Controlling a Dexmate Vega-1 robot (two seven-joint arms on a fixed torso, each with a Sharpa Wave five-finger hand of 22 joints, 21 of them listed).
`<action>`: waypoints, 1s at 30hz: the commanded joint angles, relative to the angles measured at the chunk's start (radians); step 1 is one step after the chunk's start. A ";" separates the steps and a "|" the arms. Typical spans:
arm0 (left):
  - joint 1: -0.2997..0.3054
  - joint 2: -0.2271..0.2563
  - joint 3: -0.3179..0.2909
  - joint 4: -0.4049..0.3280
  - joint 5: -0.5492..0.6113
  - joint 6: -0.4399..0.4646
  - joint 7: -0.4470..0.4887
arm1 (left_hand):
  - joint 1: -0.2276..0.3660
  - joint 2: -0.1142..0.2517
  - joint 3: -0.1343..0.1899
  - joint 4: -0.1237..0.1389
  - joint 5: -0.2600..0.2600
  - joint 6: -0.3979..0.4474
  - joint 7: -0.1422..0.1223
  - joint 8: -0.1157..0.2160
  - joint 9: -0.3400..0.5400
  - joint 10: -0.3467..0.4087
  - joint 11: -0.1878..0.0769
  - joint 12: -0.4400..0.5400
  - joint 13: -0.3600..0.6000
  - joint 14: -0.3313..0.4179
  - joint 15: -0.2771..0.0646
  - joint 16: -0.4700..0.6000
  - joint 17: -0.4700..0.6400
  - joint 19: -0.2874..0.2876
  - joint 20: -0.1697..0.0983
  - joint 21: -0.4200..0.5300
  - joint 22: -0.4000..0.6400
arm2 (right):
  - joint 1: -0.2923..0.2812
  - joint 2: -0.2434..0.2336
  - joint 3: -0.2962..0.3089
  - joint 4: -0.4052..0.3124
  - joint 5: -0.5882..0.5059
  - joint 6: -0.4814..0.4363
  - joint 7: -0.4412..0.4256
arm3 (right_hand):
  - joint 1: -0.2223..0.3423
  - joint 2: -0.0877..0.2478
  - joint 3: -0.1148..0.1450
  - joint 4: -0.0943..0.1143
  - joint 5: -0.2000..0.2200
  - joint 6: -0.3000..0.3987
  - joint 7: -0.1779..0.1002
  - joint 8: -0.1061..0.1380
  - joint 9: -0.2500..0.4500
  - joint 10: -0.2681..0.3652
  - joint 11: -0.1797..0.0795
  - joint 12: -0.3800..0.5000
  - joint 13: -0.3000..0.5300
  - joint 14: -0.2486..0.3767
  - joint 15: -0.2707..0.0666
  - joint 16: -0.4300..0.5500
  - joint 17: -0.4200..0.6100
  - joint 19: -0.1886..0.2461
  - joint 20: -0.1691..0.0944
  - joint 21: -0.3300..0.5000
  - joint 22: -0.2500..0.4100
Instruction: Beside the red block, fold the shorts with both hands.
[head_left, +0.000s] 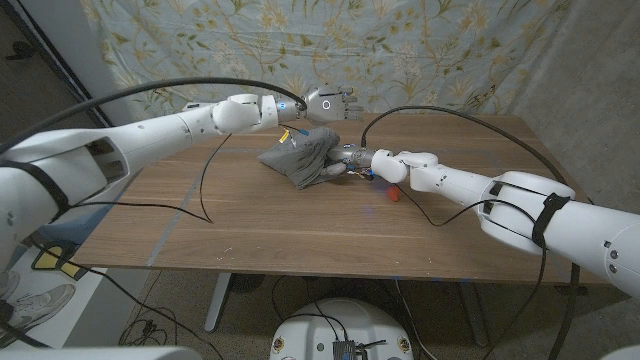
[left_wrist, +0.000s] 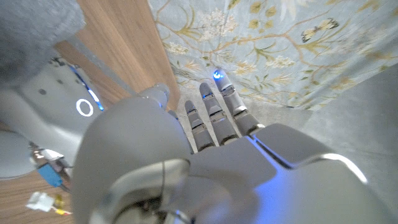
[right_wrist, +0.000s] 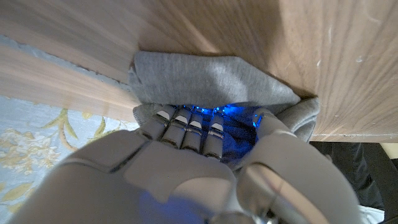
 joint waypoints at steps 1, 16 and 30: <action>0.250 0.021 -0.287 -0.200 -0.205 0.183 0.010 | -0.050 -0.016 -0.011 0.023 -0.013 0.011 0.003 0.009 0.002 0.016 0.002 0.008 0.002 0.010 -0.091 -0.001 -0.001 0.013 -0.002 -0.013 0.000 | -0.052 -0.094 0.094 -0.205 0.016 -0.090 0.052 | -0.009 -0.020 -0.012 0.001 0.004 -0.008 -0.002 0.000 0.002 -0.011 -0.002 -0.003 0.000 -0.007 -0.022 -0.005 0.000 0.068 0.077 -0.005 0.007; 0.507 0.038 -0.481 -0.375 -0.309 0.276 0.040 | -0.109 -0.023 -0.019 0.042 -0.024 0.059 0.003 0.021 0.000 0.053 0.006 0.018 0.001 0.007 -0.078 -0.005 -0.005 0.002 -0.004 -0.043 0.002 | -0.172 -0.229 0.295 -0.525 0.124 -0.186 0.079 | -0.024 -0.011 -0.015 0.007 0.012 -0.007 0.005 0.006 0.003 -0.014 0.004 0.000 0.000 -0.007 -0.015 -0.004 -0.003 0.068 0.081 -0.007 0.007; 0.677 0.040 -0.600 -0.450 -0.403 0.341 0.068 | -0.125 -0.033 -0.021 0.039 -0.029 0.056 0.011 0.015 -0.001 0.052 0.009 0.014 0.000 -0.003 -0.067 -0.010 -0.008 -0.008 0.007 -0.057 0.003 | -0.307 -0.360 0.453 -0.834 0.066 -0.404 0.013 | -0.002 -0.010 -0.007 -0.016 0.021 -0.001 0.005 0.011 0.003 -0.007 0.000 0.005 0.000 -0.002 -0.017 -0.004 -0.015 0.068 0.086 -0.008 0.007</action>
